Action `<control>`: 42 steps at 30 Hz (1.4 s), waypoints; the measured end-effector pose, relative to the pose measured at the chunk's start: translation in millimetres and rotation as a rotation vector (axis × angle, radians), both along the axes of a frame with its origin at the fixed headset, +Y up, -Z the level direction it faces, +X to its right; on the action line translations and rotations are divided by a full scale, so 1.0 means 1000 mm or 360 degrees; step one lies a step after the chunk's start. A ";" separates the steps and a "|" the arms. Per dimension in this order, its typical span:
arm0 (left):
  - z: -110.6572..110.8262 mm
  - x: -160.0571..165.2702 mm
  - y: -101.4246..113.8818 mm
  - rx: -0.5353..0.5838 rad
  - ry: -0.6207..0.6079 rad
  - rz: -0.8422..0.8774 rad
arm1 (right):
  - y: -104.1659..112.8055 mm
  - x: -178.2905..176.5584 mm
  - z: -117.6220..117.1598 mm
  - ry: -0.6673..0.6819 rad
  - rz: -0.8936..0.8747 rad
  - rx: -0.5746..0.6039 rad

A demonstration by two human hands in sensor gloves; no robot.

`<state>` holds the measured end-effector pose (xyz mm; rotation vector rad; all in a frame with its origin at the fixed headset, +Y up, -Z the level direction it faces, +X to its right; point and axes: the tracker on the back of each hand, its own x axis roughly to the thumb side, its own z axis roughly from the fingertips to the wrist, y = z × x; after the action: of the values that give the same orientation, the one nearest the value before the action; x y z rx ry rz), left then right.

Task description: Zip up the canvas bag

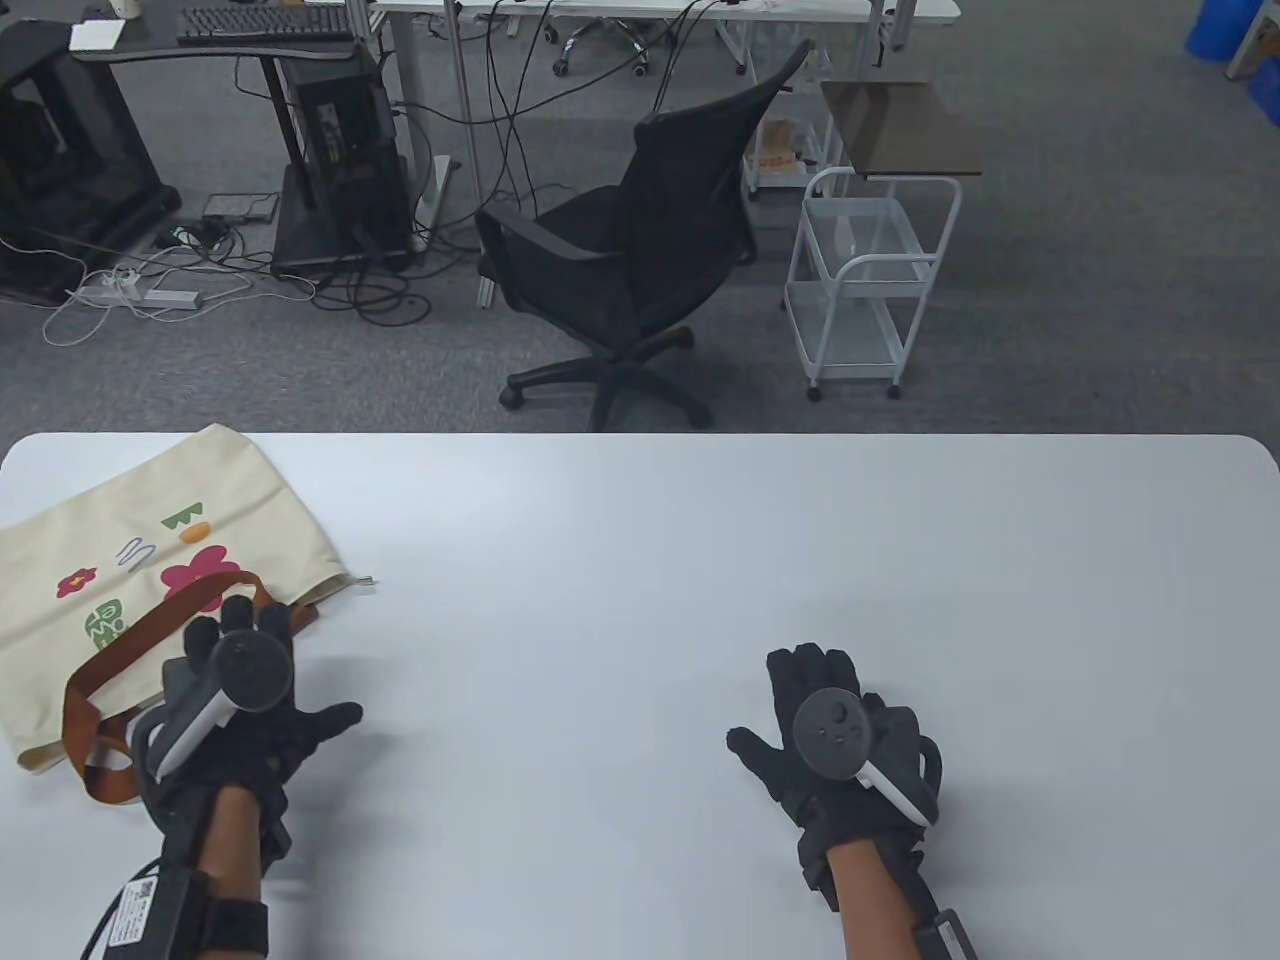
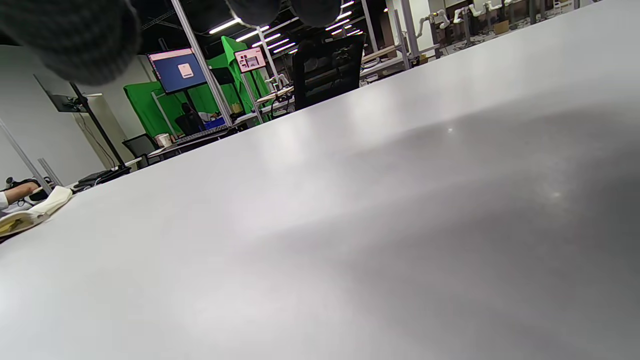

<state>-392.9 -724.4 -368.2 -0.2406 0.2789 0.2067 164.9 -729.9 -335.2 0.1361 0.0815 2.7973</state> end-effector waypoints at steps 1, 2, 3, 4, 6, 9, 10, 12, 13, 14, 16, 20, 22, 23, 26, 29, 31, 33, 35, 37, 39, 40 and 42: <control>-0.005 -0.015 -0.007 0.0004 0.0049 -0.0018 | -0.001 0.002 0.000 -0.0009 -0.0008 -0.0003; -0.007 -0.024 -0.012 -0.0022 0.0076 -0.0031 | -0.001 0.003 -0.001 -0.0018 -0.0007 -0.0009; -0.011 -0.036 -0.021 -0.0092 0.0148 -0.0036 | -0.002 0.005 -0.001 -0.0027 -0.0005 -0.0013; -0.014 -0.046 -0.031 -0.0172 0.0192 -0.0024 | -0.003 0.008 -0.002 -0.0039 -0.0011 -0.0018; -0.018 -0.056 -0.041 -0.0253 0.0236 -0.0028 | -0.003 0.012 -0.002 -0.0065 -0.0024 -0.0019; -0.028 -0.067 -0.051 -0.0268 0.0251 -0.0087 | -0.003 0.016 -0.003 -0.0092 -0.0029 -0.0018; -0.030 -0.069 -0.052 -0.0262 0.0261 -0.0075 | -0.003 0.016 -0.004 -0.0095 -0.0030 -0.0018; -0.035 -0.072 -0.052 -0.0209 0.0300 -0.0041 | -0.003 0.017 -0.004 -0.0106 -0.0032 -0.0018; -0.037 -0.072 -0.051 -0.0185 0.0301 -0.0096 | -0.003 0.017 -0.004 -0.0111 -0.0034 -0.0018; -0.039 -0.072 -0.049 -0.0156 0.0307 -0.0165 | -0.003 0.017 -0.004 -0.0110 -0.0039 -0.0021; -0.044 -0.072 -0.046 -0.0114 0.0327 -0.0235 | -0.003 0.016 -0.004 -0.0112 -0.0048 -0.0027; -0.052 -0.072 -0.040 -0.0042 0.0405 -0.0304 | -0.003 0.016 -0.003 -0.0114 -0.0040 -0.0031; -0.056 -0.069 -0.038 -0.0007 0.0404 -0.0349 | -0.003 0.015 -0.003 -0.0115 -0.0040 -0.0034; -0.057 -0.066 -0.036 0.0004 0.0387 -0.0373 | -0.003 0.015 -0.004 -0.0117 -0.0041 -0.0035; -0.057 -0.056 -0.035 0.0053 0.0293 -0.0406 | -0.003 0.015 -0.004 -0.0117 -0.0058 -0.0041; -0.052 -0.053 -0.035 0.0067 0.0239 -0.0351 | -0.004 0.016 -0.004 -0.0106 -0.0083 -0.0046; -0.045 -0.048 -0.025 0.0252 0.0246 -0.0321 | -0.004 0.017 -0.003 -0.0099 -0.0099 -0.0049; -0.041 -0.037 -0.004 0.0391 0.0235 -0.0309 | -0.003 0.018 -0.004 -0.0097 -0.0123 -0.0043; -0.038 -0.021 0.023 0.0453 0.0183 -0.0291 | -0.003 0.018 -0.005 -0.0094 -0.0142 -0.0044; -0.031 0.000 0.049 0.0574 0.0132 -0.0273 | -0.003 0.017 -0.005 -0.0081 -0.0152 -0.0048; -0.023 0.028 0.071 0.0691 0.0029 -0.0266 | -0.003 0.016 -0.005 -0.0071 -0.0156 -0.0045; -0.018 0.044 0.080 0.0751 -0.0026 -0.0262 | -0.003 0.016 -0.005 -0.0067 -0.0163 -0.0041; -0.010 0.074 0.090 0.0830 -0.0129 -0.0252 | -0.002 0.014 -0.004 -0.0050 -0.0179 -0.0035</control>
<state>-318.4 -633.9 -378.4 0.2885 0.1545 0.1068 178.7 -732.3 -339.1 0.0886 0.0944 2.6844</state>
